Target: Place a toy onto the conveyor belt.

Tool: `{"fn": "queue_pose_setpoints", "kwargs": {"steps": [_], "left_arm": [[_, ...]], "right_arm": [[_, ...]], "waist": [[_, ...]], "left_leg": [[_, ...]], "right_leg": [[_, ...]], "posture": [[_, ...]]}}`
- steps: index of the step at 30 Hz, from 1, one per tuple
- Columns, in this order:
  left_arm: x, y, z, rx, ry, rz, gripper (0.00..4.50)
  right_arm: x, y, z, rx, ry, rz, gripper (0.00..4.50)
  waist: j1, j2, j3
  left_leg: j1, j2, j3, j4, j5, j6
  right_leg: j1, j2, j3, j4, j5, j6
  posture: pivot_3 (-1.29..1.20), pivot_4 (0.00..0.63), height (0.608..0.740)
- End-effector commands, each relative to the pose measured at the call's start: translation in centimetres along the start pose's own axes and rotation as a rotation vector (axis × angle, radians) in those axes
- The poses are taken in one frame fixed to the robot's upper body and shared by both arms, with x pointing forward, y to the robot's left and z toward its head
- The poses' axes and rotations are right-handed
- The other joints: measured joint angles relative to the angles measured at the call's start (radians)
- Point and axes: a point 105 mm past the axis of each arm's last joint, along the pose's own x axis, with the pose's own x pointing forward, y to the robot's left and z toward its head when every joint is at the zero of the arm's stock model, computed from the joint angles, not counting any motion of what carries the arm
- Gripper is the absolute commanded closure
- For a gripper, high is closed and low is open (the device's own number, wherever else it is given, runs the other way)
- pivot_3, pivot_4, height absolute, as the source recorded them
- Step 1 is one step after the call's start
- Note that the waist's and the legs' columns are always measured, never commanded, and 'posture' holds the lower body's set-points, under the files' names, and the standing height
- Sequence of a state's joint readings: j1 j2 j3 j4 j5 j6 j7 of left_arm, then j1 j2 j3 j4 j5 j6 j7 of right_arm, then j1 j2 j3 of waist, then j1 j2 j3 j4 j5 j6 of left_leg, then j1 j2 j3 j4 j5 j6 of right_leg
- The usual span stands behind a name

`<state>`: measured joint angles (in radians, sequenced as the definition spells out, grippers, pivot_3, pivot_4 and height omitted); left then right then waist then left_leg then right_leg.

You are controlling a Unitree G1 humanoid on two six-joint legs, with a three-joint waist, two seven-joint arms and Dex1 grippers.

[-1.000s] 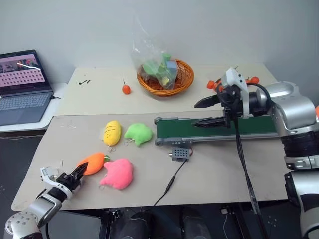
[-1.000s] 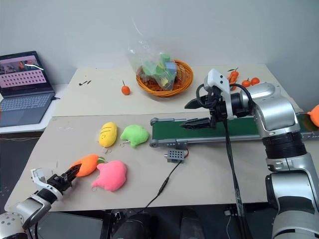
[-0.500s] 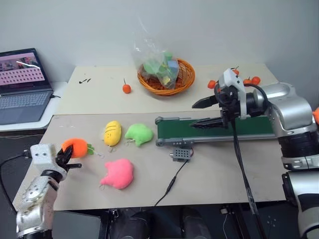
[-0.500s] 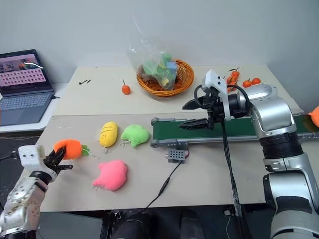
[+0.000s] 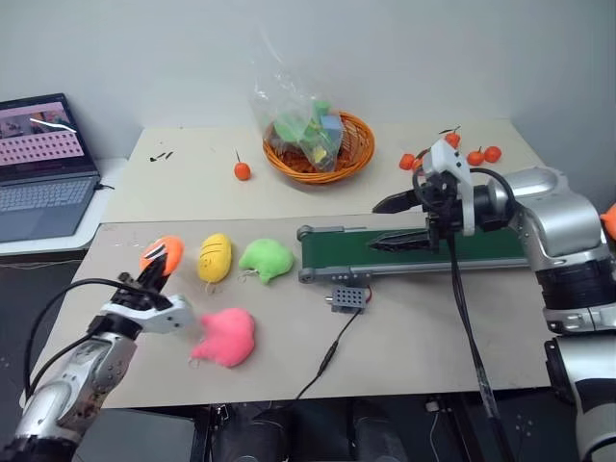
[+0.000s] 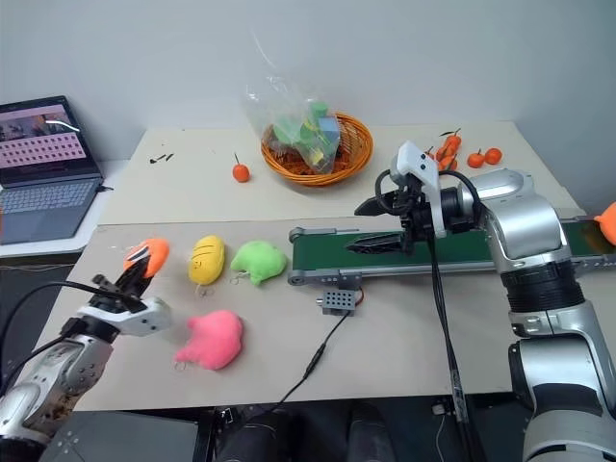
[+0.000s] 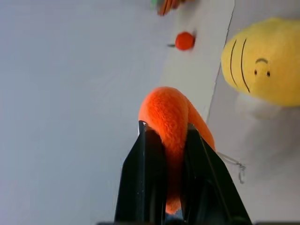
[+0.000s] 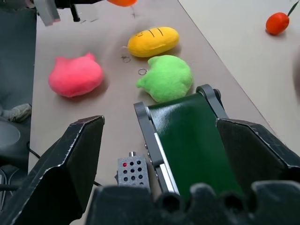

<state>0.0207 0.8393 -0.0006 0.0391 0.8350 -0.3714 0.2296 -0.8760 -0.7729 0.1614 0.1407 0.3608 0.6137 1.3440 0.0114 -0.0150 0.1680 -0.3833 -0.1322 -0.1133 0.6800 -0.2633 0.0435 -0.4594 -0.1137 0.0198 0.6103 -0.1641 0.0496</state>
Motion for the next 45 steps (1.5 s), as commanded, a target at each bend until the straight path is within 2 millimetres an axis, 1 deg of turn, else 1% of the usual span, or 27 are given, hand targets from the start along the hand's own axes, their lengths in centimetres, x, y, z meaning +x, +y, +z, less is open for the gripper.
{"fn": "queue_pose_setpoints", "kwargs": {"steps": [1, 4, 6, 7, 10, 14, 17, 22, 26, 32, 40, 45], "left_arm": [[2.5, 1.8, 2.4, 0.111, -0.183, 0.057, 4.23], [4.0, 1.5, 2.8, 0.164, -0.24, 0.022, 4.23], [5.0, 1.0, 3.3, 0.184, -0.291, -0.01, 4.23], [5.4, 0.7, 3.6, 0.197, -0.321, -0.022, 4.23], [6.8, 0.9, 4.6, 0.221, -0.407, -0.021, 4.23], [9.4, 1.4, 6.5, 0.257, -0.526, 0.0, 4.23], [10.6, 1.2, 7.6, 0.269, -0.581, 0.003, 4.23], [12.6, 1.4, 10.5, 0.285, -0.696, 0.021, 4.23], [12.9, 1.0, 11.9, 0.281, -0.76, 0.024, 4.23], [12.9, 1.2, 13.6, 0.256, -0.825, 0.042, 4.23], [11.3, 0.2, 14.1, 0.174, -0.885, -0.012, 4.23], [11.0, -0.4, 14.3, 0.146, -0.879, -0.037, 4.23]], "right_arm": [[-1.1, 0.2, 1.2, -0.038, -0.037, -0.038, 0.0], [-1.2, 0.3, 1.2, -0.033, -0.04, -0.051, 0.0], [-1.3, 0.5, 1.1, -0.025, -0.045, -0.06, 0.0], [-1.4, 0.6, 0.9, -0.019, -0.045, -0.066, 0.0], [-1.6, 0.8, 0.7, -0.008, -0.046, -0.084, 0.0], [-1.9, 1.2, 0.4, 0.008, -0.052, -0.11, 0.0], [-1.9, 1.5, 0.3, 0.02, -0.056, -0.118, 0.0], [-2.6, 1.8, -0.4, 0.045, -0.047, -0.15, 0.0], [-2.8, 1.9, -0.5, 0.052, -0.045, -0.168, 0.0], [-3.0, 2.0, -0.7, 0.057, -0.044, -0.182, 0.0], [-2.8, 2.0, -0.9, 0.062, -0.037, -0.18, 0.0], [-2.7, 2.0, -1.1, 0.062, -0.029, -0.177, 0.0]], "waist": [[0.005, 0.0, 0.0], [0.002, 0.0, 0.0], [-0.004, 0.0, 0.0], [-0.005, 0.0, 0.0], [-0.007, 0.0, 0.0], [0.001, 0.0, 0.0], [0.002, -0.001, 0.0], [0.001, -0.001, 0.0], [-0.005, -0.001, 0.0], [-0.001, -0.002, 0.0], [-0.001, -0.002, 0.0], [-0.001, -0.001, 0.0]], "left_leg": [[0.0, 0.0, 0.0, 0.0, 0.0, 0.0], [0.0, 0.0, 0.001, 0.0, 0.0, 0.001], [0.0, 0.001, 0.003, 0.0, 0.003, 0.006], [0.0, 0.001, 0.004, 0.0, 0.003, 0.006], [-0.001, 0.002, 0.005, 0.0, 0.003, 0.005], [-0.002, 0.002, 0.006, 0.001, 0.004, 0.005], [-0.002, 0.002, 0.006, 0.003, 0.004, 0.005], [-0.002, 0.001, 0.007, 0.003, 0.004, 0.004], [-0.004, 0.001, 0.007, 0.004, 0.005, 0.004], [-0.003, 0.001, 0.007, 0.005, 0.005, 0.004], [-0.004, 0.001, 0.007, 0.008, 0.005, 0.004], [-0.004, 0.001, 0.008, 0.012, 0.003, 0.006]], "right_leg": [[0.0, 0.0, -0.001, 0.0, 0.0, 0.0], [0.0, -0.001, -0.002, 0.0, 0.001, -0.001], [-0.001, -0.001, -0.002, 0.0, 0.001, -0.001], [-0.001, -0.001, -0.002, 0.0, 0.001, -0.001], [-0.002, -0.001, -0.003, 0.0, 0.001, -0.001], [-0.002, -0.001, -0.004, 0.0, 0.001, -0.001], [-0.002, -0.001, -0.004, 0.0, 0.001, -0.001], [-0.001, -0.001, -0.004, 0.001, 0.001, -0.001], [-0.002, -0.001, -0.004, 0.001, 0.002, 0.0], [-0.002, -0.001, -0.003, 0.001, 0.002, 0.0], [-0.001, -0.001, -0.003, 0.001, 0.002, 0.001], [-0.001, -0.001, -0.003, 0.003, 0.002, 0.001]], "posture": [[0.0, 0.15, 0.74], [0.0, 0.15, 0.74], [0.0, 0.15, 0.74], [0.0, 0.15, 0.74], [0.0, 0.15, 0.74], [0.0, 0.15, 0.74], [0.0, 0.15, 0.74], [0.0, 0.15, 0.74], [0.0, 0.15, 0.74], [0.0, 0.15, 0.74], [0.0, 0.15, 0.74], [0.0, 0.15, 0.74]]}}
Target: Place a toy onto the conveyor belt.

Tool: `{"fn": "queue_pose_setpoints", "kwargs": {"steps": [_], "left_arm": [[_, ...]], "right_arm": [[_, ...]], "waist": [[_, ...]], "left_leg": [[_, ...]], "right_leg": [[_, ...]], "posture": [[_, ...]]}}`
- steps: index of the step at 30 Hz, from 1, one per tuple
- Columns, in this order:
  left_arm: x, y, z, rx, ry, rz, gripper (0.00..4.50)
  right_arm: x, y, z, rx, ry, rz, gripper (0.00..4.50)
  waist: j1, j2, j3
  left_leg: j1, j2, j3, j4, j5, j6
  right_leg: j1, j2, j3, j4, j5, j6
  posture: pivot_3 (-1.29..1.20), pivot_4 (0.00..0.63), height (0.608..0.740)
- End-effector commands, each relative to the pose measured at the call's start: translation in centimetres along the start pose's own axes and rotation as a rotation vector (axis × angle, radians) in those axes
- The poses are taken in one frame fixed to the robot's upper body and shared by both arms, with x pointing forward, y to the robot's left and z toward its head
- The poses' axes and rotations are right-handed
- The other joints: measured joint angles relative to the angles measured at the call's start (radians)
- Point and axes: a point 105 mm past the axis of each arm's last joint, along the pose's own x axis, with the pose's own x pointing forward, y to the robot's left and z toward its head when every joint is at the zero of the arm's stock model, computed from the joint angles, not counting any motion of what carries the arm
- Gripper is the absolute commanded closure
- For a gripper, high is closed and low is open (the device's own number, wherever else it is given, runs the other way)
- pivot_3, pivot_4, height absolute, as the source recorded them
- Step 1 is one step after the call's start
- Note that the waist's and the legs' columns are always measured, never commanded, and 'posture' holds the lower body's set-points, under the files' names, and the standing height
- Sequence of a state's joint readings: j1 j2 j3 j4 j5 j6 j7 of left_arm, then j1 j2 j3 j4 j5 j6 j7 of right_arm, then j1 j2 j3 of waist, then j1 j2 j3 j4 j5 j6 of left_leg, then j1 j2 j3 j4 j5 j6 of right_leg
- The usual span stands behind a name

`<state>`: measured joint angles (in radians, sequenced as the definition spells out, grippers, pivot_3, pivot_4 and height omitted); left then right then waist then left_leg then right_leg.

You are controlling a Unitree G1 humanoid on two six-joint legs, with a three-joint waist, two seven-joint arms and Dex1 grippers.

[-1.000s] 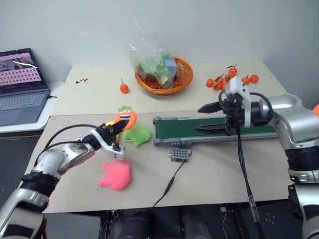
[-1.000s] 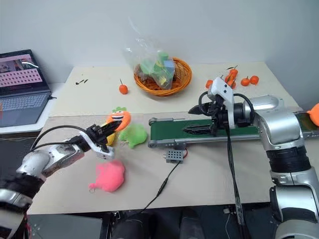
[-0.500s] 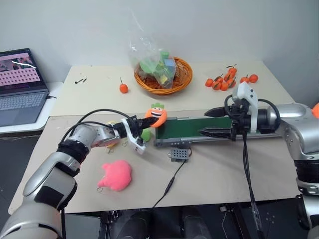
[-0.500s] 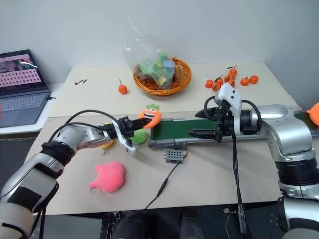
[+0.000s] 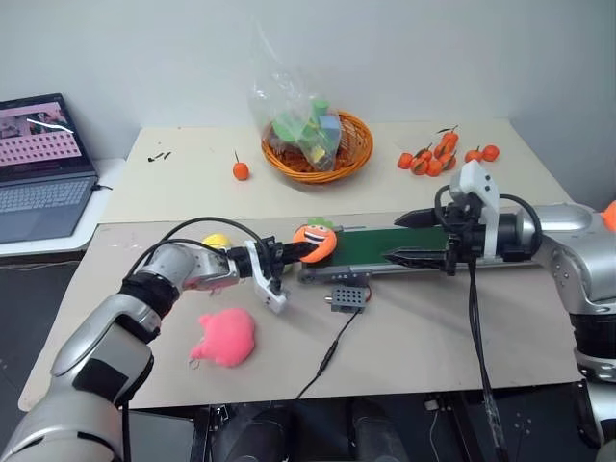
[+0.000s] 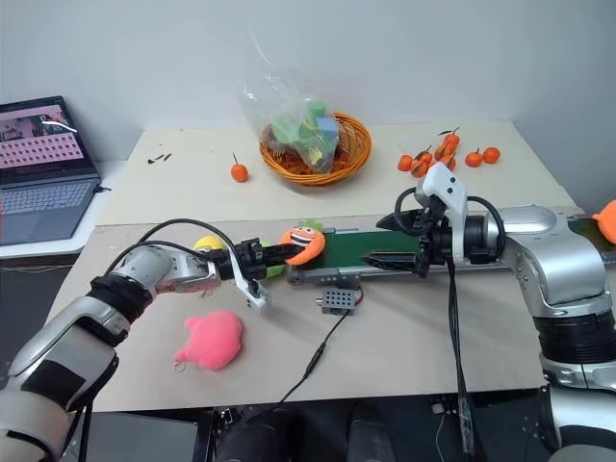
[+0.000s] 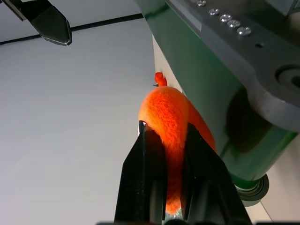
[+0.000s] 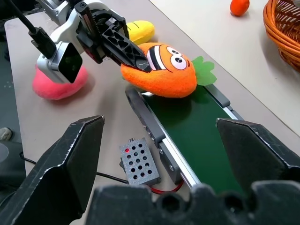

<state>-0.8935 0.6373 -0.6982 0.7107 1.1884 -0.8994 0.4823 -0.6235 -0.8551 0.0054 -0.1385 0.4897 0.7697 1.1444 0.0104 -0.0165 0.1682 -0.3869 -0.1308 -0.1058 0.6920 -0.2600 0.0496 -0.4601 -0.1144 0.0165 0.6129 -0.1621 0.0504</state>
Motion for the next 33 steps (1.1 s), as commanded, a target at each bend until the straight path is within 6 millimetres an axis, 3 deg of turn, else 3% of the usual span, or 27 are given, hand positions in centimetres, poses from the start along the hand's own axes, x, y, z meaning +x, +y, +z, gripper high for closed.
{"fn": "queue_pose_setpoints", "kwargs": {"steps": [1, 2, 5, 11, 20, 25, 29, 33], "left_arm": [[0.0, 0.6, 0.0, -0.019, 0.004, 0.022, 4.23], [-0.1, 0.4, 0.0, -0.03, 0.007, 0.014, 4.23], [-0.4, -0.3, 0.1, -0.08, 0.012, -0.016, 3.43], [-0.6, -0.6, -0.4, -0.111, 0.047, -0.047, 1.23], [-0.9, -0.1, -1.5, -0.193, 0.106, -0.043, 1.23], [-2.2, 0.7, -2.6, -0.45, 0.185, 0.019, 1.23], [-3.4, 1.5, -2.4, -0.963, 0.167, 0.035, 1.23], [-7.0, 0.9, -4.3, -1.592, 0.222, 0.069, 1.23]], "right_arm": [[-0.5, -0.1, 1.0, -0.044, -0.015, -0.018, 0.0], [-0.5, -0.1, 1.0, -0.045, -0.015, -0.019, 0.0], [-0.5, -0.2, 1.1, -0.047, -0.014, -0.019, 0.0], [-0.5, -0.3, 1.0, -0.049, -0.009, -0.022, 0.0], [-0.6, -0.6, 1.1, -0.055, -0.004, -0.024, 0.0], [-0.8, -0.6, 1.3, -0.069, 0.006, -0.016, 0.0], [-1.4, -0.8, 1.6, -0.082, 0.015, -0.018, 0.0], [-1.4, -0.9, 1.9, -0.096, 0.016, -0.003, 0.0]], "waist": [[0.0, 0.0, 0.0], [0.001, 0.0, 0.0], [0.001, 0.0, 0.0], [0.001, 0.0, 0.0], [0.0, 0.0, 0.0], [0.0, 0.0, 0.0], [-0.006, 0.001, -0.001], [-0.017, 0.001, -0.001]], "left_leg": [[0.0, 0.0, 0.0, 0.001, 0.0, 0.0], [-0.001, 0.0, 0.0, 0.002, 0.0, 0.0], [-0.001, 0.0, 0.0, 0.003, 0.0, 0.0], [-0.001, 0.0, 0.0, 0.003, 0.0, 0.0], [0.0, 0.0, 0.0, 0.003, 0.0, 0.0], [-0.001, 0.0, 0.0, 0.003, 0.0, 0.001], [-0.001, 0.0, 0.001, 0.004, -0.001, 0.002], [-0.002, 0.001, 0.001, 0.006, -0.005, 0.008]], "right_leg": [[0.0, 0.0, 0.0, 0.0, 0.0, 0.0], [0.0, 0.0, 0.0, 0.0, 0.0, 0.0], [0.001, 0.0, 0.0, 0.0, 0.001, 0.001], [0.001, 0.0, 0.0, 0.0, 0.001, 0.001], [0.002, 0.0, 0.0, -0.001, 0.001, 0.001], [0.001, 0.0, 0.0, -0.001, 0.001, 0.001], [0.0, -0.001, 0.001, 0.001, 0.001, 0.001], [-0.001, -0.001, 0.0, 0.001, 0.001, 0.001]], "posture": [[0.0, 0.15, 0.74], [0.0, 0.15, 0.74], [0.0, 0.15, 0.74], [0.0, 0.15, 0.74], [0.0, 0.15, 0.74], [0.0, 0.15, 0.74], [0.0, 0.15, 0.74], [0.0, 0.15, 0.74]]}}
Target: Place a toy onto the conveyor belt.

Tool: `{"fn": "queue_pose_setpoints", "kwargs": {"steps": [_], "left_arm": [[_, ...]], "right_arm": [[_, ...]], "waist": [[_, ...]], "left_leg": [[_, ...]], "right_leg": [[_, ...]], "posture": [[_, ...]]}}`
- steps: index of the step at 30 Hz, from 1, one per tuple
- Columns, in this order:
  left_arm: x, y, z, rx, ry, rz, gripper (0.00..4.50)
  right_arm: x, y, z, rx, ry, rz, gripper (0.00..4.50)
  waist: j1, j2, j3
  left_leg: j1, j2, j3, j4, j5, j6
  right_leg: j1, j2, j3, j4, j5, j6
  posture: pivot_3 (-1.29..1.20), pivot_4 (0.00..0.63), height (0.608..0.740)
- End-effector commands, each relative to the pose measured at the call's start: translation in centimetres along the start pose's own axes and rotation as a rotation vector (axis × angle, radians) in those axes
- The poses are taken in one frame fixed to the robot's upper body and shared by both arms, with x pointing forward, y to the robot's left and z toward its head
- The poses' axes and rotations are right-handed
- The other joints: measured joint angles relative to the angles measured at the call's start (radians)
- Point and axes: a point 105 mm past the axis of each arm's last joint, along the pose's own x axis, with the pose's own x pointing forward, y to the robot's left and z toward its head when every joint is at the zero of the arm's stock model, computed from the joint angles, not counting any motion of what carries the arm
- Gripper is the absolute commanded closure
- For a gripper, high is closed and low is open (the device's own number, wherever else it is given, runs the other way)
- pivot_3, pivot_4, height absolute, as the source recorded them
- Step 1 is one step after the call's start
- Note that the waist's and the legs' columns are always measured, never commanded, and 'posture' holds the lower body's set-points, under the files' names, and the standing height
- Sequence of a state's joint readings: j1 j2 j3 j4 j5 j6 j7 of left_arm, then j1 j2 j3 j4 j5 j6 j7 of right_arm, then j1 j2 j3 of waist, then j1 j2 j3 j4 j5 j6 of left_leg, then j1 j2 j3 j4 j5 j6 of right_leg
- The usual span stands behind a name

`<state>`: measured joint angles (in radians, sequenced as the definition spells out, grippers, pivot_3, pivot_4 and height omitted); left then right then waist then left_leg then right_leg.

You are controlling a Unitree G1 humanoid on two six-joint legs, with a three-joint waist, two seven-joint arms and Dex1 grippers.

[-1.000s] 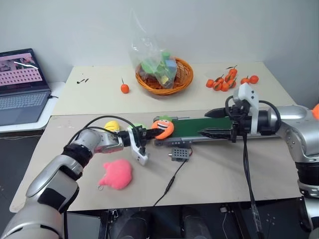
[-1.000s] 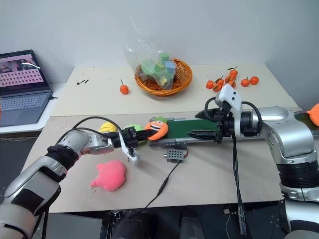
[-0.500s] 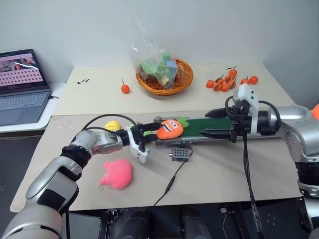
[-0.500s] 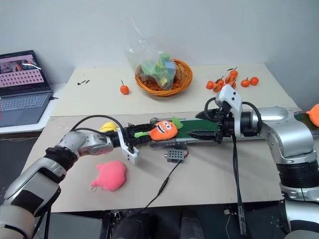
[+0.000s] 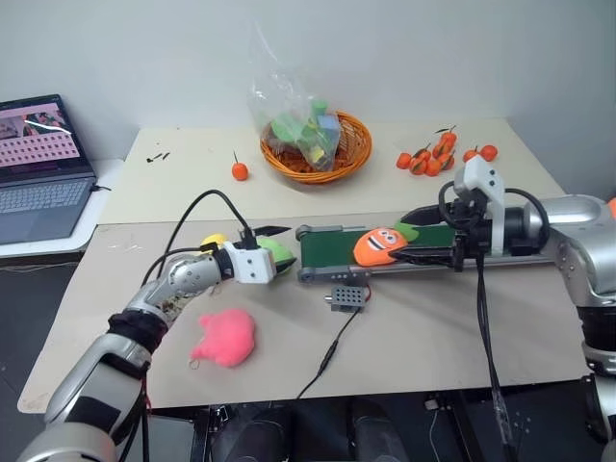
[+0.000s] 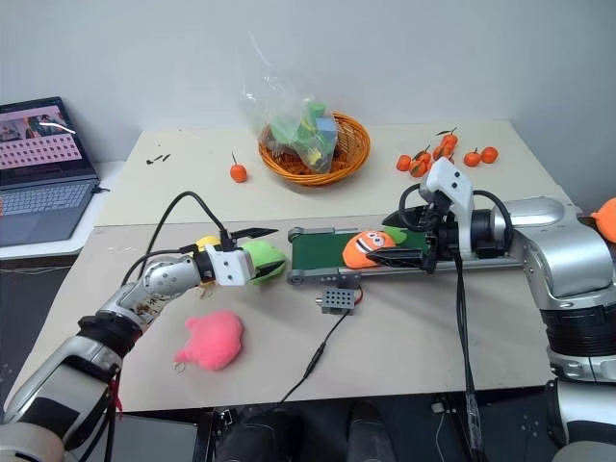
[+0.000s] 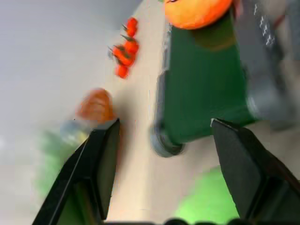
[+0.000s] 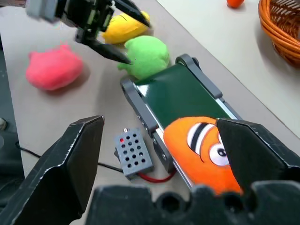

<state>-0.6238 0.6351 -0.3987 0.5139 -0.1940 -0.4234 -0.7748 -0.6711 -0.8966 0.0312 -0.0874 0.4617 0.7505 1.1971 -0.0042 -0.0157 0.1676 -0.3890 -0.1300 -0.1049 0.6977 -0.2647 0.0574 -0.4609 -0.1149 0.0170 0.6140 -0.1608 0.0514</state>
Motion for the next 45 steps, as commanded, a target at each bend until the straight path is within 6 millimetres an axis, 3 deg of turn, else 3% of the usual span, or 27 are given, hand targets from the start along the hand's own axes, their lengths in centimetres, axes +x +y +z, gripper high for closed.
{"fn": "queue_pose_setpoints", "kwargs": {"steps": [1, 3, 8, 14, 18, 23, 33, 45], "left_arm": [[-3.3, 3.0, 0.7, -0.487, -0.075, 0.014, 1.23], [-4.7, 3.4, 1.8, -0.603, -0.128, -0.014, 1.23], [-7.2, 3.5, 5.3, -0.657, -0.238, -0.081, 1.23], [-9.0, 2.5, 4.2, -0.651, -0.133, -0.053, 1.23], [-8.9, 0.0, 1.6, -0.624, 0.052, -0.043, 1.23], [-8.3, -0.1, 3.5, -0.688, -0.051, -0.003, 1.23], [-8.3, 2.5, 7.5, -0.651, -0.159, 0.032, 1.23], [-7.6, 3.2, 9.1, -0.625, -0.178, 0.023, 1.23]], "right_arm": [[-0.7, -0.3, 1.7, -0.074, -0.028, -0.003, 0.0], [-0.6, -0.4, 1.8, -0.078, -0.026, 0.003, 0.0], [-0.3, -0.7, 2.0, -0.095, -0.018, 0.03, 0.0], [0.1, -0.9, 2.7, -0.118, -0.033, 0.056, 0.0], [0.3, -1.1, 2.5, -0.107, -0.033, 0.066, 0.0], [0.6, -0.9, 2.7, -0.107, -0.042, 0.089, 0.0], [0.5, -0.7, 3.2, -0.106, -0.066, 0.101, 0.0], [0.4, -0.4, 3.4, -0.102, -0.092, 0.106, 0.0]], "waist": [[-0.007, 0.0, 0.0], [-0.016, 0.0, 0.0], [-0.023, 0.0, 0.0], [-0.019, 0.0, 0.0], [-0.013, 0.0, 0.0], [-0.005, 0.0, 0.0], [-0.008, 0.0, 0.0], [-0.008, 0.0, 0.0]], "left_leg": [[0.0, 0.0, 0.0, 0.0, 0.0, 0.0], [0.001, 0.001, 0.0, 0.0, 0.0, 0.0], [0.002, 0.002, 0.0, 0.0, 0.001, -0.003], [0.004, 0.003, 0.0, -0.003, 0.003, -0.008], [0.005, 0.003, 0.0, -0.003, 0.002, -0.008], [0.004, 0.003, 0.0, -0.003, 0.002, -0.008], [0.004, 0.004, 0.0, -0.003, 0.002, -0.008], [0.004, 0.004, 0.0, -0.003, 0.003, -0.009]], "right_leg": [[0.0, 0.0, 0.0, 0.001, 0.0, 0.0], [0.0, 0.002, 0.0, 0.001, 0.0, 0.0], [0.001, 0.002, 0.0, -0.001, 0.0, 0.0], [0.002, 0.003, 0.001, -0.002, 0.001, -0.002], [0.002, 0.003, 0.001, -0.002, 0.001, -0.003], [0.002, 0.003, 0.0, -0.003, 0.001, -0.003], [0.002, 0.003, 0.0, -0.003, 0.001, -0.003], [0.002, 0.003, 0.001, -0.003, 0.001, -0.003]], "posture": [[0.0, 0.15, 0.74], [0.0, 0.15, 0.74], [0.0, 0.15, 0.74], [0.0, 0.15, 0.74], [0.0, 0.15, 0.74], [0.0, 0.15, 0.74], [0.0, 0.15, 0.74], [0.0, 0.15, 0.74]]}}
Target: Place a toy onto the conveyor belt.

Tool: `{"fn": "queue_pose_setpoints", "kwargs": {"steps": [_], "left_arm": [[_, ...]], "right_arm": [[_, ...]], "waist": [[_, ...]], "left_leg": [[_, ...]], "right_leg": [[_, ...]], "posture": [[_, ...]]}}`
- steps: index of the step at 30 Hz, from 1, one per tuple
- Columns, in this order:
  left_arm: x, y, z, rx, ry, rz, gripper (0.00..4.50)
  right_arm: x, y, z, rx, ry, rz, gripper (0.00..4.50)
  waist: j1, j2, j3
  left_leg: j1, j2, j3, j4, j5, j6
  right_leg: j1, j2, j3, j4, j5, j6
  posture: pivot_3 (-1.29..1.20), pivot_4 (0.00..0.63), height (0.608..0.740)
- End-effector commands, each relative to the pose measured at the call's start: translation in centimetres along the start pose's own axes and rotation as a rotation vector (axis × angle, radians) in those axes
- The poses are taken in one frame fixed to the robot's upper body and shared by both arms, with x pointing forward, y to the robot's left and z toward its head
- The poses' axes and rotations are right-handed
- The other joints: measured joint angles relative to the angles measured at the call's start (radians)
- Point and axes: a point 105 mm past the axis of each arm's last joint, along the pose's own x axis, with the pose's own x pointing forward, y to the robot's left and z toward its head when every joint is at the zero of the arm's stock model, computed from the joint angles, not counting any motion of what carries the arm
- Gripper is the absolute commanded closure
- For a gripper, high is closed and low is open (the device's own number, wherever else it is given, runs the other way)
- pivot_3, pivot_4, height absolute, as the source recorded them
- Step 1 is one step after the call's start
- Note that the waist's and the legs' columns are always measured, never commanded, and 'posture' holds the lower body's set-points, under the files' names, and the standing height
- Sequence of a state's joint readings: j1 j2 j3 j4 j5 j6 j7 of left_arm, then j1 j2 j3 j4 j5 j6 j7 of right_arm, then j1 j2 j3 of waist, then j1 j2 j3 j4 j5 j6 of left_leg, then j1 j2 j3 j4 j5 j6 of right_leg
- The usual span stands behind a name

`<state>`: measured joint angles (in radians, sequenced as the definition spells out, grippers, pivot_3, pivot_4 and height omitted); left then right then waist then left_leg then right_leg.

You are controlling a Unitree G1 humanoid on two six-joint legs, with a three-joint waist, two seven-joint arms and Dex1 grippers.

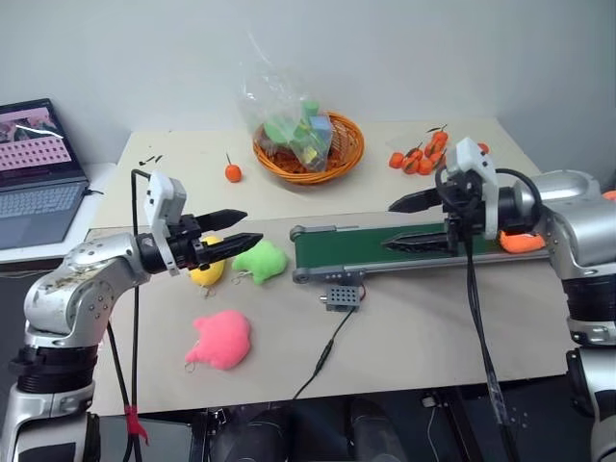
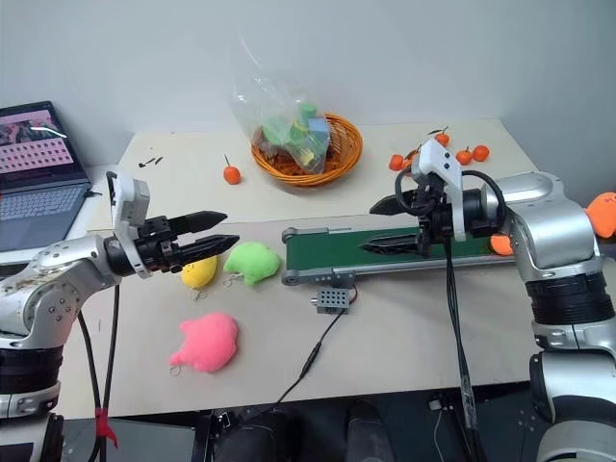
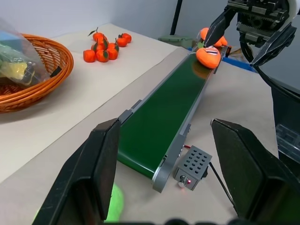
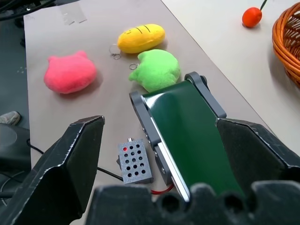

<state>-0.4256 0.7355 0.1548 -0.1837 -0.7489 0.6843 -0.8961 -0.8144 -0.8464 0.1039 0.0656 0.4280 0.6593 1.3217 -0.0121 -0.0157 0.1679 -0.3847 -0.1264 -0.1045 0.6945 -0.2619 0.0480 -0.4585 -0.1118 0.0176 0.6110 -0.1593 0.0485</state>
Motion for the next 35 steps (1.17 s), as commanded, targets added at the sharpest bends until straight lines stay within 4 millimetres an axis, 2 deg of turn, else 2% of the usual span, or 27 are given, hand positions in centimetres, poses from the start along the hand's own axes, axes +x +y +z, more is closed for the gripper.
{"fn": "queue_pose_setpoints", "kwargs": {"steps": [1, 35], "left_arm": [[0.15, -0.64, 1.95, 0.049, -0.046, -0.019, 1.23], [0.12, -0.73, 1.73, 0.023, -0.031, -0.009, 1.23]], "right_arm": [[-0.58, 0.18, 1.61, -0.047, -0.051, -0.008, 0.0], [-0.05, -0.19, 1.72, -0.05, -0.067, -0.007, 0.0]], "waist": [[0.0, 0.0, 0.0], [0.0, 0.0, 0.0]], "left_leg": [[0.0, 0.0, 0.0, 0.0, 0.0, 0.0], [0.0, 0.0, 0.0, 0.0, 0.0, 0.0]], "right_leg": [[0.0, 0.0, 0.0, 0.0, 0.0, 0.0], [0.0, 0.0, 0.0, 0.0, 0.0, 0.0]], "posture": [[0.0, 0.15, 0.74], [0.0, 0.15, 0.74]]}}
